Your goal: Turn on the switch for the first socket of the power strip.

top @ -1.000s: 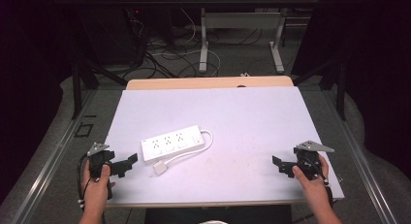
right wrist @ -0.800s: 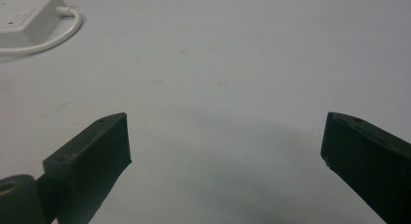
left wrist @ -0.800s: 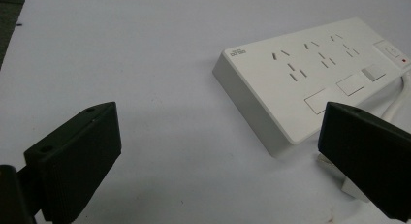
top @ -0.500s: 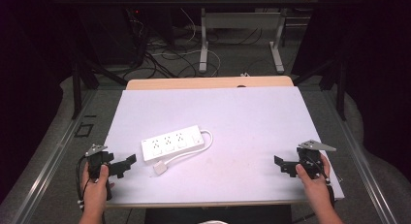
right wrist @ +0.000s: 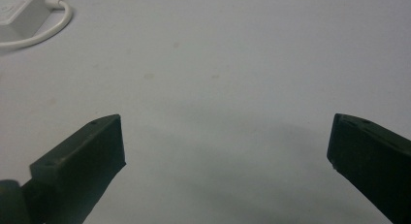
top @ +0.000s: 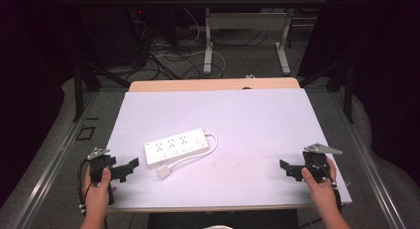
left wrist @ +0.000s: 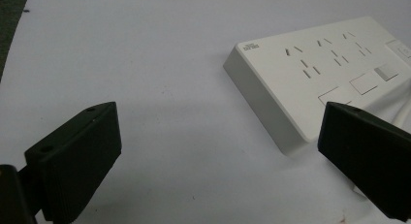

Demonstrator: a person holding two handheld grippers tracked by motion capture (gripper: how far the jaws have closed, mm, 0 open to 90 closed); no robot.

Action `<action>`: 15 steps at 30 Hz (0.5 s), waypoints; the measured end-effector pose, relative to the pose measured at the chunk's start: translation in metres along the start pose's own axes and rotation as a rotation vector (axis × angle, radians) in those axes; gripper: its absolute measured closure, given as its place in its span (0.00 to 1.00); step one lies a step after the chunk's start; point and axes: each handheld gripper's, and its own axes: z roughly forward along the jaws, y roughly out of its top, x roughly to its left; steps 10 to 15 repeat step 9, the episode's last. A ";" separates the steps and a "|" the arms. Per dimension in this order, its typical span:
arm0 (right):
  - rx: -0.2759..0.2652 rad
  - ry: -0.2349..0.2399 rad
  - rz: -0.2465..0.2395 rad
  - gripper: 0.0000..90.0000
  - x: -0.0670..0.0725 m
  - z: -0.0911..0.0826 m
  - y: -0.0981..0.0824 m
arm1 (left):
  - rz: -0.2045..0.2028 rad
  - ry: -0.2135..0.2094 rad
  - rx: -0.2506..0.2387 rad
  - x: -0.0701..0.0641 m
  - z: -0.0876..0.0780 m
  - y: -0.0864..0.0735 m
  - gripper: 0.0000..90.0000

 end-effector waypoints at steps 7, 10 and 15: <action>0.010 0.002 0.002 0.00 -0.001 0.001 0.000 | -0.005 0.000 -0.001 0.001 -0.001 0.000 0.02; 0.009 0.001 0.003 0.00 -0.001 0.002 -0.001 | -0.008 0.006 0.004 0.001 -0.002 0.000 0.02; 0.009 0.001 0.003 0.00 -0.001 0.002 -0.001 | -0.008 0.006 0.004 0.001 -0.002 0.000 0.02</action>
